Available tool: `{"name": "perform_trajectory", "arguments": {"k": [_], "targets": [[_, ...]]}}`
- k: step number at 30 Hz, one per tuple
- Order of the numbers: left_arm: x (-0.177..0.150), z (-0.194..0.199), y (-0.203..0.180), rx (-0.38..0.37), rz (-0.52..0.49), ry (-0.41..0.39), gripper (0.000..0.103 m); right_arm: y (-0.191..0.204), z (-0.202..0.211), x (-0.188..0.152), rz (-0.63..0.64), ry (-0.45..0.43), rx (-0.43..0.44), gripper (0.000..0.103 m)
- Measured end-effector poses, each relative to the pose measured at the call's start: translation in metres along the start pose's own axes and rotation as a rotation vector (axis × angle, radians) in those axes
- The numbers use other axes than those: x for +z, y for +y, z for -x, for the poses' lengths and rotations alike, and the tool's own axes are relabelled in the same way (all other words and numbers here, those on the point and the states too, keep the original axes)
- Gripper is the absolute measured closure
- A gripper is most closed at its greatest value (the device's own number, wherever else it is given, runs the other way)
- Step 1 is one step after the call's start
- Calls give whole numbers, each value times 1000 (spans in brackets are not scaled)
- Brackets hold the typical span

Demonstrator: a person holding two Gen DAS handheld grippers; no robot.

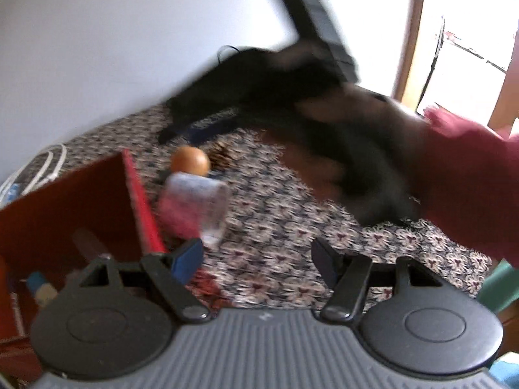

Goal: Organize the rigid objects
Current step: 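Grasp the white printed tape roll with the right gripper, then carry the tape roll with the right gripper into the red box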

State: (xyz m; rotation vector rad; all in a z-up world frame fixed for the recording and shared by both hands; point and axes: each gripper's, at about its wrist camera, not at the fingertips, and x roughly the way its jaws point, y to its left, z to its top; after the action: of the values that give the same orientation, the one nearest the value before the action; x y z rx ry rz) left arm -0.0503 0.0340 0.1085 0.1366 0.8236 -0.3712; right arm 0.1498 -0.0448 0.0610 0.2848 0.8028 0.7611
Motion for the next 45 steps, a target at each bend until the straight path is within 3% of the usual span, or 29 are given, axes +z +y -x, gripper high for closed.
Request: {"name": "perform_trajectory", "arguments": {"k": [6,9,14,22,26,32,36,45], "targets": [[-8,-37,-19,32,36,80,36,-10,-52,6,88,147,24,81],[-12,-48,-18,59,69,109,36,-14,-56,1,136,203,31,81],[-13,-59,-14,117,107,131,36,-35,-31,-14,133,260,88,81],[-13,-70,-17,158,84,161,34,-79,36,-59,31,275,96,81],[-6,-71,-20,75,74,159,33,-101,63,-78,-81,213,48,81],[10,-84,-17,-68,123,163,28,-141,99,-103,-449,99,116,80],[20,-92,-12,-147,194,157,28,-155,112,-120,-564,87,109,80],[21,-115,-1,-199,303,207,27,-175,116,-150,-773,93,194,80]]}}
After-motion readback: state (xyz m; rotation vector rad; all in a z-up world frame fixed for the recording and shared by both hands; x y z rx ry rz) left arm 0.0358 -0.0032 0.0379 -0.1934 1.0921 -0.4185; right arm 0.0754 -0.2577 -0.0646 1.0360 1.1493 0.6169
